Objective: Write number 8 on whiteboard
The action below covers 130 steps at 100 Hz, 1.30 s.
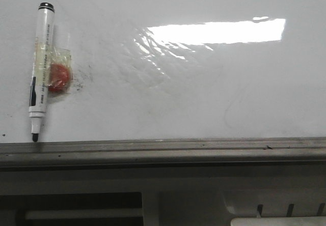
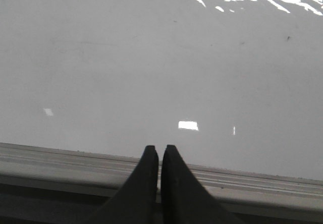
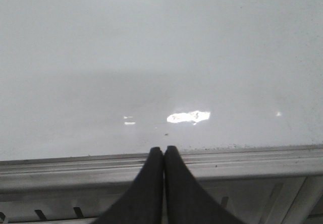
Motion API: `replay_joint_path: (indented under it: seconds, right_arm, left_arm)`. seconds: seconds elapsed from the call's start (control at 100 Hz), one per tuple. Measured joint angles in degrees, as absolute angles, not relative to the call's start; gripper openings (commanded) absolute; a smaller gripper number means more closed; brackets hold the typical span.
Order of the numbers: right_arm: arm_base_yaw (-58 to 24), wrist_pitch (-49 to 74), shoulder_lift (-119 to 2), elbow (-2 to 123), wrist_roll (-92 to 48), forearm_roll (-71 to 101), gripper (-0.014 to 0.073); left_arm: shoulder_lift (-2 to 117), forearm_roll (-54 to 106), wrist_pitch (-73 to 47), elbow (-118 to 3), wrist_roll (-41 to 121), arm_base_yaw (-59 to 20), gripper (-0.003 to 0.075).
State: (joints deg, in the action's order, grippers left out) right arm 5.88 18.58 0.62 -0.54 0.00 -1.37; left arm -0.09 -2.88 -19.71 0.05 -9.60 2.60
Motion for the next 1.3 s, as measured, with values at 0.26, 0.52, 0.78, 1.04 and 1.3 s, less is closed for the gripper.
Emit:
replay_joint_path:
  seconds: [0.26, 0.52, 0.78, 1.04, 1.3]
  right_arm:
    - [5.9, 18.6, 0.6, -0.5, 0.0, -1.4, -0.0063]
    - [5.9, 18.6, 0.6, -0.5, 0.0, -1.4, -0.0063]
    - [5.9, 18.6, 0.6, -0.5, 0.4, -1.4, -0.0063]
    - [5.9, 18.6, 0.6, -0.5, 0.4, -1.4, -0.0063]
    - [5.9, 18.6, 0.6, -0.5, 0.4, -1.6, -0.0063]
  left_arm:
    - [-0.1, -2.9, -19.7, 0.1, -9.6, 2.6, -0.0020]
    - [-0.1, -2.9, -19.7, 0.1, -9.6, 2.6, -0.0020]
    - [-0.1, -2.9, -19.7, 0.1, -9.6, 2.6, -0.0020]
    - [-0.1, -3.5, -19.6, 0.1, -9.6, 2.6, -0.0020]
    - [-0.1, -3.8, -15.9, 0.1, -9.6, 2.6, -0.0020]
